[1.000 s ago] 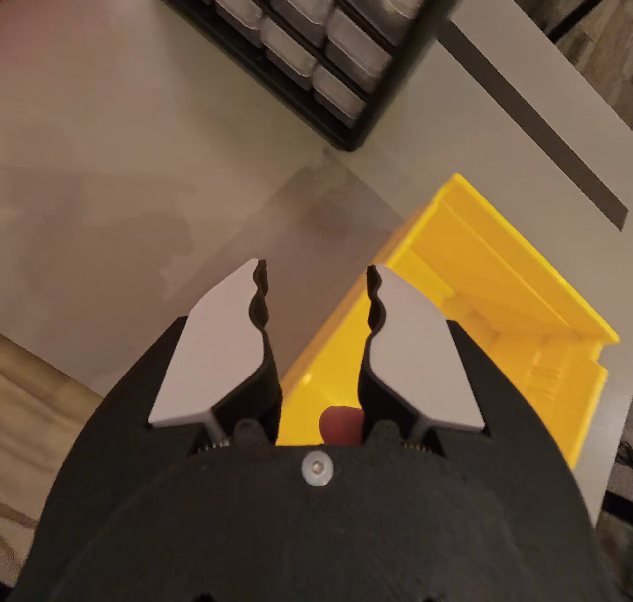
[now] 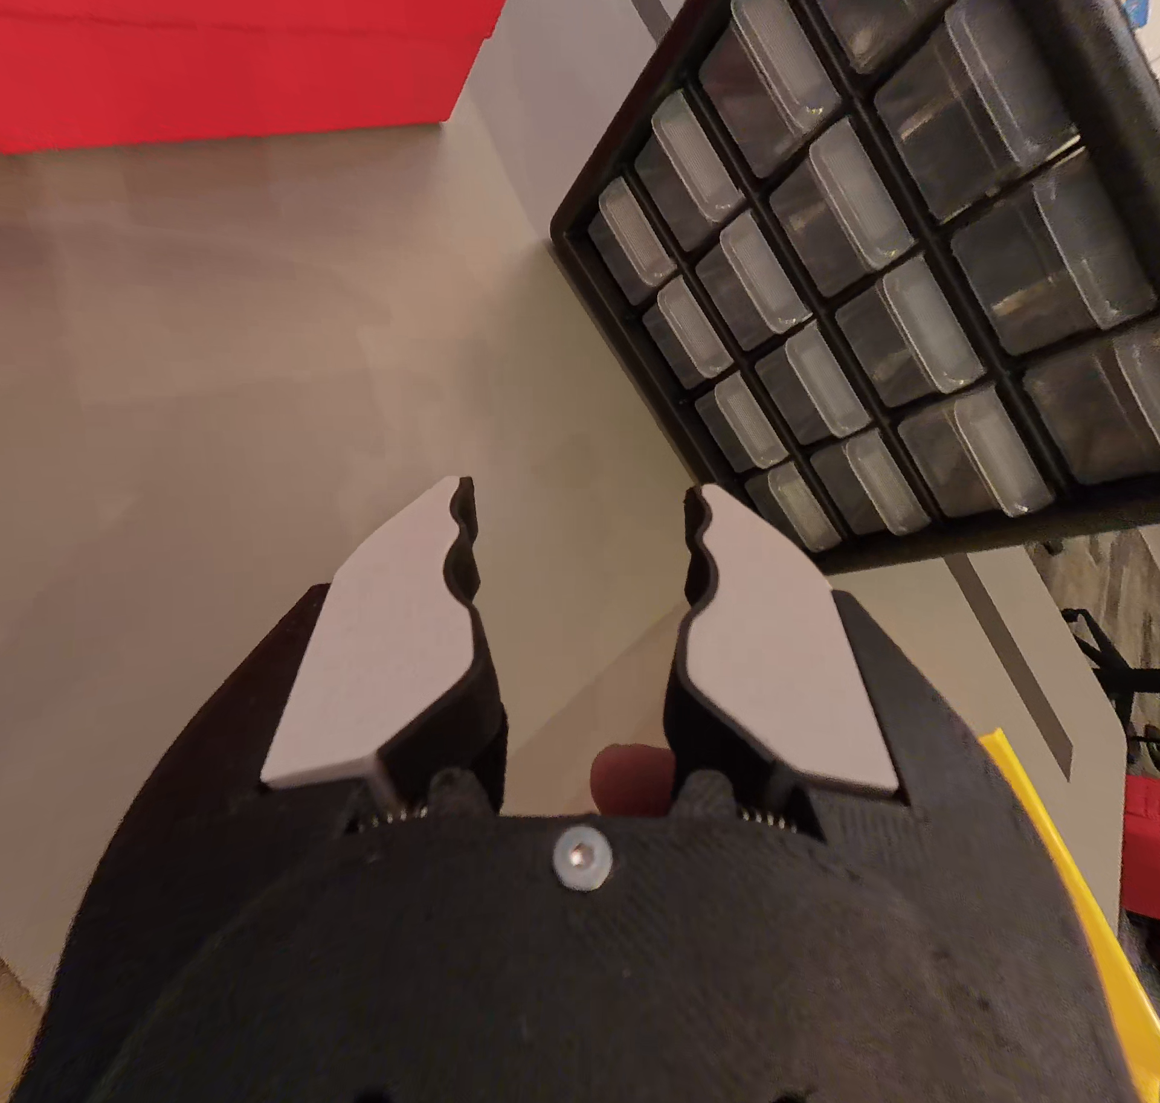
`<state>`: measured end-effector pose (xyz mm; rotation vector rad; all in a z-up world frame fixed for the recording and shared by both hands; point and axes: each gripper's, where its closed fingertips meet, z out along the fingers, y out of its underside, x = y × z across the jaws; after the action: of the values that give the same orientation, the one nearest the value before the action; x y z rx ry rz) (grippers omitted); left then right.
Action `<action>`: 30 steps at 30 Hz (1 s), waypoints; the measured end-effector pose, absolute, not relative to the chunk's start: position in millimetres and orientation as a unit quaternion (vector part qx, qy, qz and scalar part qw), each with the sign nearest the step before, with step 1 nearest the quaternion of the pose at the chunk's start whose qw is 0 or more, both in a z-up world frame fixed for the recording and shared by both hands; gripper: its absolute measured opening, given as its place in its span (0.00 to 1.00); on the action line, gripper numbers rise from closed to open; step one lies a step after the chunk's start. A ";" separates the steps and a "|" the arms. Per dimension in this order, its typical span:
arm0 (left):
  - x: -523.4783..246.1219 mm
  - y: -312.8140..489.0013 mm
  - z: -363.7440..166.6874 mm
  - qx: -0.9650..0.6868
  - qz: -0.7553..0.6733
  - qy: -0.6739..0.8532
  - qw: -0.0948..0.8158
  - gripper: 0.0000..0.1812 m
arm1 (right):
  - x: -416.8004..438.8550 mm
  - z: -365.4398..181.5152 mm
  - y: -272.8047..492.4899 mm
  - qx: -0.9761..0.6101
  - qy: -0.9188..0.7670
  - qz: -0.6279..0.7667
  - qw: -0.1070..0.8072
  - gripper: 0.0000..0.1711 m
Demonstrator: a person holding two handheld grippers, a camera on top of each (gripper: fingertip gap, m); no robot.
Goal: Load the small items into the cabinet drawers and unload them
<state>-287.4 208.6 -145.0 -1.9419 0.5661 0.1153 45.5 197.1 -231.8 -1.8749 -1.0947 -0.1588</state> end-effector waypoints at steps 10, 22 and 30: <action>-136.7 256.6 -105.2 -0.718 0.049 0.383 0.579 0.33 | 57.7 -133.6 270.6 -0.744 -0.353 -0.051 0.566 0.36; -44.8 341.2 -128.0 -0.649 0.187 0.470 0.568 0.36 | 133.1 -93.4 388.5 -0.849 -0.306 -0.023 0.431 0.34; -44.4 365.6 -135.8 -0.568 0.340 0.484 0.573 0.28 | 120.7 -116.3 389.0 -0.868 -0.296 0.091 0.389 0.23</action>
<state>-44.4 365.6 -135.8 -1.3318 1.1338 0.7973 120.7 389.0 -116.3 -2.2069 -0.7523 0.2307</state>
